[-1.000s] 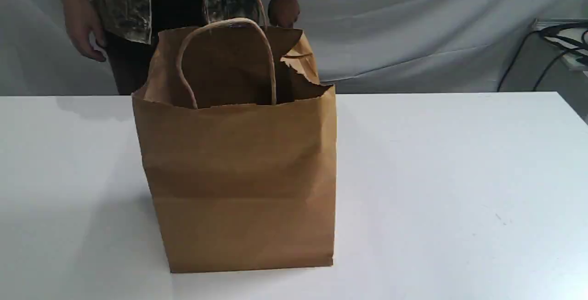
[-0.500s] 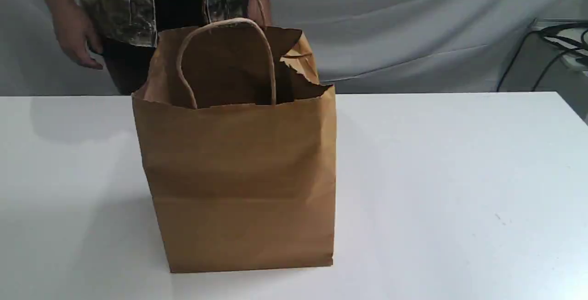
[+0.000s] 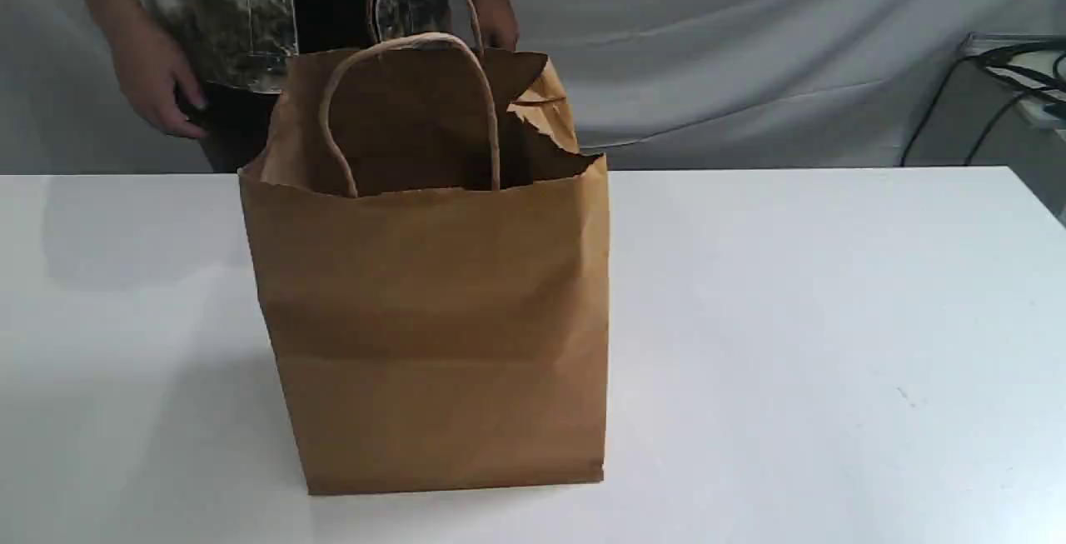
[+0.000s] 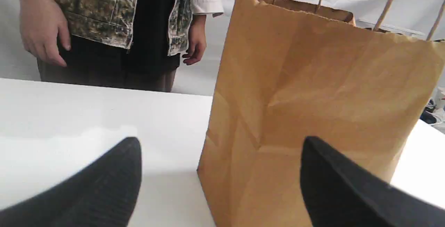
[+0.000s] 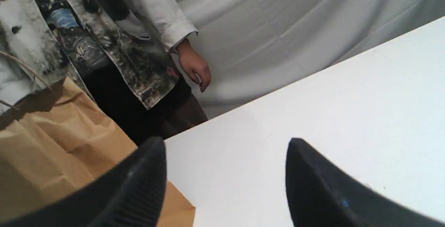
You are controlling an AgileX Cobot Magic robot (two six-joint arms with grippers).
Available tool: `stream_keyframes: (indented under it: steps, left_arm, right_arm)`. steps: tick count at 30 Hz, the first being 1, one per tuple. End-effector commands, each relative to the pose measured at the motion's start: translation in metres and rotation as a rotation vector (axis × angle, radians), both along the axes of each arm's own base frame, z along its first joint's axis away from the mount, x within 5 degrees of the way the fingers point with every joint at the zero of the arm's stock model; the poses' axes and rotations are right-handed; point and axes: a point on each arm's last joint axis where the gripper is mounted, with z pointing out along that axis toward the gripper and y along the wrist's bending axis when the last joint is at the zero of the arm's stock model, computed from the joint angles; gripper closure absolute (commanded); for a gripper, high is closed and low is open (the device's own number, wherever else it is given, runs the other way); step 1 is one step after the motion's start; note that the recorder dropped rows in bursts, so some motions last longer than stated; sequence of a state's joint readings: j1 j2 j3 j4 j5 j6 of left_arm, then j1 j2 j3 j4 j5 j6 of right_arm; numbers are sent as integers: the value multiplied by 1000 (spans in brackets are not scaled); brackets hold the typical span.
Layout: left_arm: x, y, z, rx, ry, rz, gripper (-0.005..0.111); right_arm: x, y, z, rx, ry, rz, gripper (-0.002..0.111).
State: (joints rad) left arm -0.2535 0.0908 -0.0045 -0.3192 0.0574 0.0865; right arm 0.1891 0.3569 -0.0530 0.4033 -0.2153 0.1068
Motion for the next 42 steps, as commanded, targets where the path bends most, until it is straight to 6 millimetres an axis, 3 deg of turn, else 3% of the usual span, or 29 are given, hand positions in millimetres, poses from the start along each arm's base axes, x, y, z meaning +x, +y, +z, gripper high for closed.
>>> stream_keyframes:
  steps: [1, 4, 10, 23, 36, 42]
  left_arm:
    - [1, 1, 0, 36, -25, 6, 40]
    - [1, 1, 0, 58, -27, 5, 40]
    - [1, 1, 0, 58, -27, 5, 40]
    - [1, 1, 0, 57, -31, 17, 40]
    - [-7, 31, 6, 83, -109, 512, 40]
    - [-7, 32, -5, 161, 16, 532, 40]
  right_arm:
    - [0, -2, 3, -101, -69, -19, 57]
    - [0, -2, -2, -191, -70, -25, 57]
    - [-1, -1, -15, -188, 6, -4, 57]
    - [-1, -1, -16, -184, 11, -2, 57]
    - [-1, -1, -16, -184, 11, -2, 57]
    - [-1, -1, -16, -184, 11, -2, 57]
